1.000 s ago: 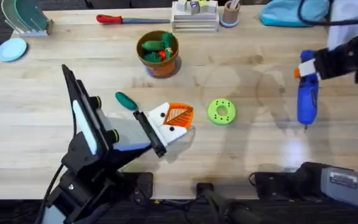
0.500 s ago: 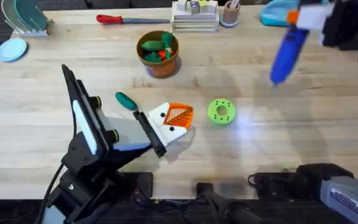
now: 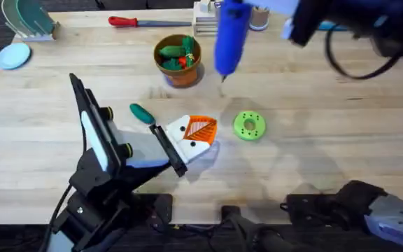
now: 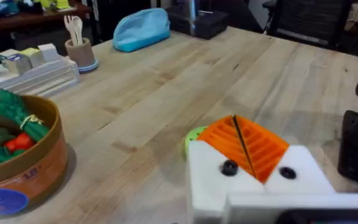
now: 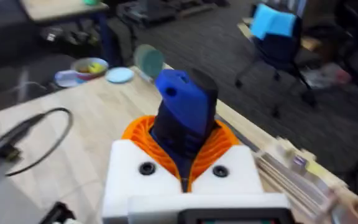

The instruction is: Pick up the gripper from the table and insert it into the empty holder that is missing its gripper. Then pick up a screw, insert it into the mounting hole, and use the screwdriver to tighten it. Finally, clean up the table by picking up the vegetable and placing it into the bucket.

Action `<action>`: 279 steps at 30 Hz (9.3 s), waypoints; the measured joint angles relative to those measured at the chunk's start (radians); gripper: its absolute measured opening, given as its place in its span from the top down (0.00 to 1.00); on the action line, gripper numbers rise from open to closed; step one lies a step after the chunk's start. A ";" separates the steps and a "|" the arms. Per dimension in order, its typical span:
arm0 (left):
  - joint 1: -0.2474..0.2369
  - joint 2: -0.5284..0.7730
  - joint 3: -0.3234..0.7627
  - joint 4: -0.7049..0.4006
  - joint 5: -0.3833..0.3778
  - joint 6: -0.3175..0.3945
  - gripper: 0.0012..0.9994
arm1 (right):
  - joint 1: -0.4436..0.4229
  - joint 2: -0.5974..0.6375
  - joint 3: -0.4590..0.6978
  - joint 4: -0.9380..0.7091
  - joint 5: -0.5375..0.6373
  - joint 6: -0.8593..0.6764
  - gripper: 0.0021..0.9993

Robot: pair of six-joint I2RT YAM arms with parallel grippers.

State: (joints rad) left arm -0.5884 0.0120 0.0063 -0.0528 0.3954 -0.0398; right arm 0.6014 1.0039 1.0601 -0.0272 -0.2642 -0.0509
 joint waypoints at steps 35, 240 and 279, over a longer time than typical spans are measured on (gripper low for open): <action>0.000 0.000 0.000 -0.001 -0.026 -0.029 0.99 | 0.285 0.065 -0.211 0.381 -0.018 0.050 0.98; 0.599 1.358 0.751 -0.749 -0.411 -0.633 0.00 | -0.140 0.130 -0.112 -0.376 0.397 0.149 0.01; 0.454 1.404 1.233 -0.737 -0.414 -0.624 0.98 | -0.140 0.130 -0.112 -0.369 0.397 0.149 0.01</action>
State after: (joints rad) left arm -0.1345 1.4161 1.2388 -0.7903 -0.0183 -0.6641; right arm 0.4618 1.1336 0.9482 -0.3965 0.1329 0.0982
